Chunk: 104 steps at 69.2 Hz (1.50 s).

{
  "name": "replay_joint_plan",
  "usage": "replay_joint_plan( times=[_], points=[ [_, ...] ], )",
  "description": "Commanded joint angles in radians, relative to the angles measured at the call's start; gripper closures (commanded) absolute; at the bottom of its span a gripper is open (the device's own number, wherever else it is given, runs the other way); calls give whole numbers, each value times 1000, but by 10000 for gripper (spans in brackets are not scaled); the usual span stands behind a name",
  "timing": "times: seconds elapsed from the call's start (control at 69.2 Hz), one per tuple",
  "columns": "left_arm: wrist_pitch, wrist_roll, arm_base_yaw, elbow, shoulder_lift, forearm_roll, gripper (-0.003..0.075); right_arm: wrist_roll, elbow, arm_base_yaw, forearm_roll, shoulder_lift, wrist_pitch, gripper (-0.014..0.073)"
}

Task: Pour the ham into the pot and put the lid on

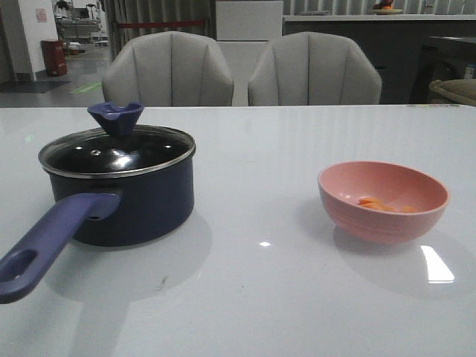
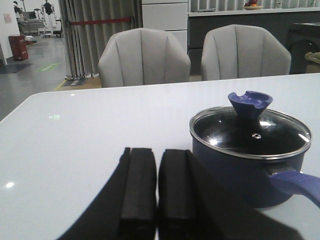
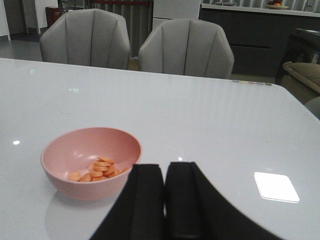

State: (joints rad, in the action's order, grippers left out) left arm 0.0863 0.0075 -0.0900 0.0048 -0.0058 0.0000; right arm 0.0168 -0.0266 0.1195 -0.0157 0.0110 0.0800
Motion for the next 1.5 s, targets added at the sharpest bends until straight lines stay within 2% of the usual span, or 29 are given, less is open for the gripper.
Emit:
replay_joint_plan(
  times=[0.0, 0.202, 0.274, 0.361, 0.505, 0.563, 0.65, 0.736, 0.852, 1.04, 1.487],
  points=[
    [-78, -8, 2, 22, -17, 0, 600, 0, 5, 0, -12, 19, -87, 433],
    [-86, -8, 2, 22, -17, 0, 599, 0, 5, 0, -12, 19, -87, 433],
    [-141, -8, 2, 22, -17, 25, 600, 0, 5, 0, -12, 19, -87, 433],
    [-244, -8, 2, 22, -17, 25, 600, 0, 5, 0, -12, 19, -87, 433],
    [-537, -8, 2, 17, -17, 0, 599, 0, 5, 0, -12, 19, -87, 433],
    [-577, -8, 2, -4, -15, 0, 600, 0, 5, 0, -12, 19, -87, 433],
    [-519, -8, 2, -74, -13, -5, 600, 0, 5, 0, -12, 19, -87, 433],
    [-368, -8, 2, -187, 16, -57, 599, 0, 5, 0, -12, 19, -87, 433],
    [-134, -8, 2, -341, 105, -55, 600, 0, 5, 0, -12, 19, -87, 433],
    [97, -8, 2, -501, 269, -50, 599, 0, 5, 0, -12, 19, -87, 433],
    [128, -8, 2, -497, 446, -50, 590, 0, 5, 0, -12, 19, -87, 433]
  ],
)
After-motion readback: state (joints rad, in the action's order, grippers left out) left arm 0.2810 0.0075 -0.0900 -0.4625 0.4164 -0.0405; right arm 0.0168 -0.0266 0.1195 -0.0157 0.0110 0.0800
